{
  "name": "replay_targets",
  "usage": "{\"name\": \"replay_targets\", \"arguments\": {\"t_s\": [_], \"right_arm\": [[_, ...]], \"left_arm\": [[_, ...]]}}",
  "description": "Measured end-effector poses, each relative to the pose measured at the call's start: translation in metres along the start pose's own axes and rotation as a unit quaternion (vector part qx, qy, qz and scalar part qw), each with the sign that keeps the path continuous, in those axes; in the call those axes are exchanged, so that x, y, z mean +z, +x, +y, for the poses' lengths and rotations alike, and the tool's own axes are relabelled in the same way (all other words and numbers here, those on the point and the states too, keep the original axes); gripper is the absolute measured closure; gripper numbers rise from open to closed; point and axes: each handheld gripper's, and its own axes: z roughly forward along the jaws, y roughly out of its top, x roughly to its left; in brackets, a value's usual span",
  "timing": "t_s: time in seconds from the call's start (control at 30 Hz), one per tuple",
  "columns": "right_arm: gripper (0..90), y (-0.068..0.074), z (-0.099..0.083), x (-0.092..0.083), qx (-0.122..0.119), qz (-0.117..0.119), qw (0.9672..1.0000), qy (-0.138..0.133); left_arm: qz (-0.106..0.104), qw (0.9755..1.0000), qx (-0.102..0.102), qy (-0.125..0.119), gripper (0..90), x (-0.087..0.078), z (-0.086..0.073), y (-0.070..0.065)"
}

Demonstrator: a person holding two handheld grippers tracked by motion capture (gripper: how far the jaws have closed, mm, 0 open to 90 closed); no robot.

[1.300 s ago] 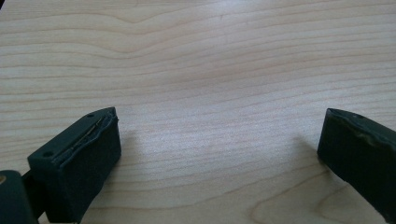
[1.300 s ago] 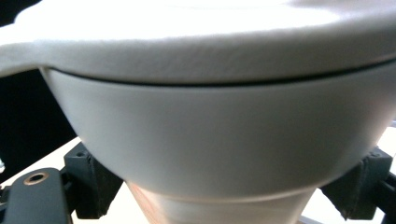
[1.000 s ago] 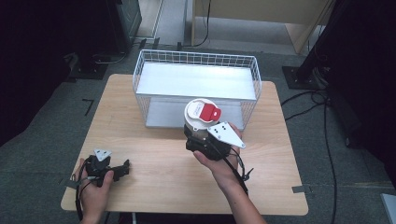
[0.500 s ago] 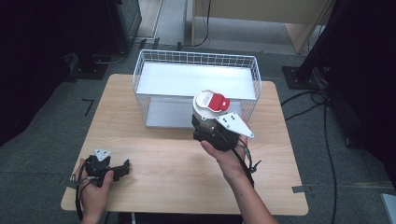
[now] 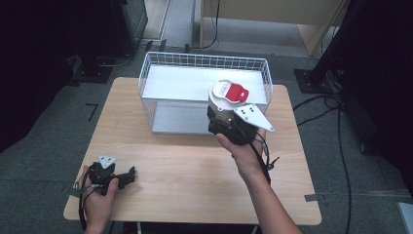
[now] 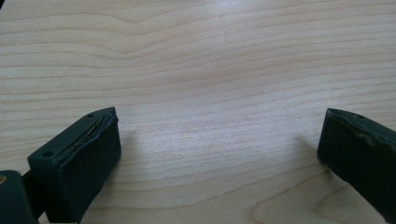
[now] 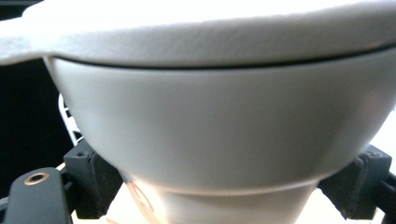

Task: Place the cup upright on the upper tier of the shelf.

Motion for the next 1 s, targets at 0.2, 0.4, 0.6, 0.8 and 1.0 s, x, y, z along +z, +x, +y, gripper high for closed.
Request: {"name": "replay_targets", "arguments": {"t_s": [0.2,0.4,0.6,0.8,1.0], "right_arm": [[13.2,-0.01,0.012,0.008,0.003,-0.013,0.9999,-0.005],[13.2,-0.018,0.019,0.019,0.007,-0.023,0.9997,-0.007],[13.2,-0.024,0.026,0.032,0.005,-0.037,0.9993,-0.006],[13.2,-0.029,0.031,0.042,0.0,-0.047,0.9989,-0.005],[13.2,-0.039,0.036,0.06,0.005,-0.063,0.998,-0.003]], "left_arm": [[0.0,1.0,0.0,0.0,0.0,0.0,0.0,0.0],[0.0,1.0,0.0,0.0,0.0,0.0,0.0,0.0],[0.0,1.0,0.0,0.0,0.0,0.0,0.0,0.0],[0.0,1.0,0.0,0.0,0.0,0.0,0.0,0.0],[0.0,1.0,0.0,-0.001,0.0,0.0,0.0,0.0]]}}
